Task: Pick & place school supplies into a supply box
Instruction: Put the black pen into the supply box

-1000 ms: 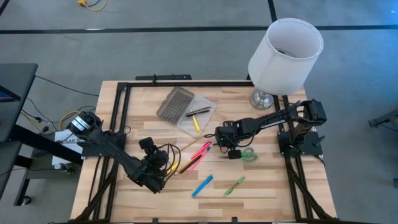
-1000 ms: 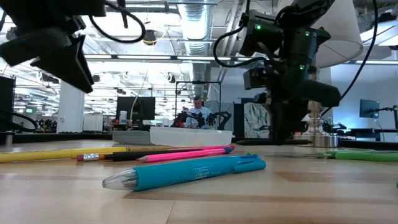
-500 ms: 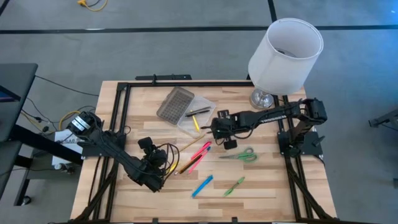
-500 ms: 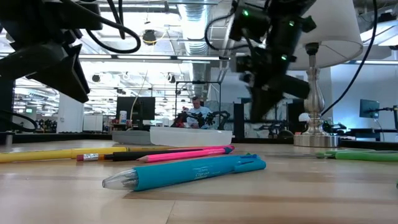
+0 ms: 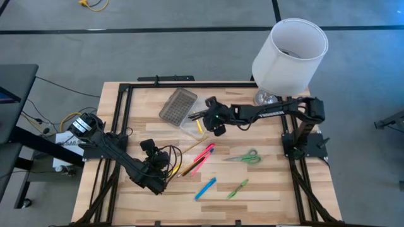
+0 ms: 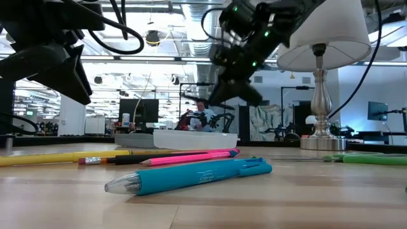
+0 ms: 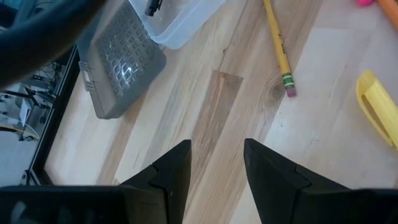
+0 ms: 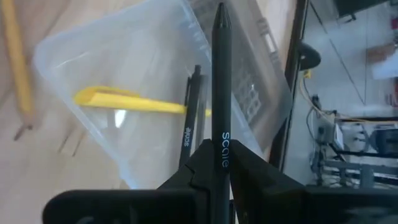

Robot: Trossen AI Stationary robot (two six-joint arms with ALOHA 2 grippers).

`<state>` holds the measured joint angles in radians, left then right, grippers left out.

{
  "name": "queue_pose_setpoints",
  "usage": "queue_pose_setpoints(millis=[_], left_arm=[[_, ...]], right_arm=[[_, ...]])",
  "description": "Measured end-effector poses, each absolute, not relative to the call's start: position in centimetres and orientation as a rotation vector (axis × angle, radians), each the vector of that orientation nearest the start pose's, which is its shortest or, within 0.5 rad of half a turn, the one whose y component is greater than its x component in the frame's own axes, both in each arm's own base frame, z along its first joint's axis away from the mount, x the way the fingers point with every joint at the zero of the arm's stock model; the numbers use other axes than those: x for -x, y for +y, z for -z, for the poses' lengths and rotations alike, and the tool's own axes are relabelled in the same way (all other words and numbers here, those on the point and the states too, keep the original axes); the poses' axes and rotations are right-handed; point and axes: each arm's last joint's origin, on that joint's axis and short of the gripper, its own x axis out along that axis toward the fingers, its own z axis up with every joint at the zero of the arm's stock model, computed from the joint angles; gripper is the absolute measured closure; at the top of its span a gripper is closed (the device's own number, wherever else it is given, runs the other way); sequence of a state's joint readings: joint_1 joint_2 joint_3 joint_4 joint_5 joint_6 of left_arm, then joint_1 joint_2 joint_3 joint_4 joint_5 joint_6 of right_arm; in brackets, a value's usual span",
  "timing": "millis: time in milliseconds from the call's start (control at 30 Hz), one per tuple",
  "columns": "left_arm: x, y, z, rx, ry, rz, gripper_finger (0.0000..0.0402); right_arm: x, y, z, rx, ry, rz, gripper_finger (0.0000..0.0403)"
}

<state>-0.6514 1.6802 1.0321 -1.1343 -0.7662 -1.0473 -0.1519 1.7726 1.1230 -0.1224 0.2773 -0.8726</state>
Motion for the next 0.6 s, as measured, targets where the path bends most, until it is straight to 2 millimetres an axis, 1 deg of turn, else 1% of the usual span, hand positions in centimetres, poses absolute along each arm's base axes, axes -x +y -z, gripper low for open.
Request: queue_pose_setpoints(millis=[67, 233, 367, 433, 600], left_arm=[[-22.0, -14.3, -17.9, -0.268, 1.059, -0.701, 0.0258], [-22.0, -14.3, -17.9, -0.269, 1.059, -0.701, 0.0258], [-22.0, -14.3, -17.9, -0.269, 1.058, -0.701, 0.0258], [-22.0, -14.3, -17.9, -0.269, 1.058, -0.701, 0.0258], [-22.0, -14.3, -17.9, -0.269, 1.058, -0.701, 0.0258]], right_arm=[[-37.1, -7.1, -18.8, 0.850, 0.893, 0.046, 0.0380], [-37.6, -8.3, -16.6, 0.831, 0.936, 0.045, 0.0372], [-38.0, -8.9, -15.5, 0.833, 0.943, 0.076, 0.0370], [-37.9, -9.0, -15.3, 0.832, 0.955, 0.077, 0.0370], [-38.0, -9.0, -15.8, 0.813, 0.928, 0.096, 0.0358]])
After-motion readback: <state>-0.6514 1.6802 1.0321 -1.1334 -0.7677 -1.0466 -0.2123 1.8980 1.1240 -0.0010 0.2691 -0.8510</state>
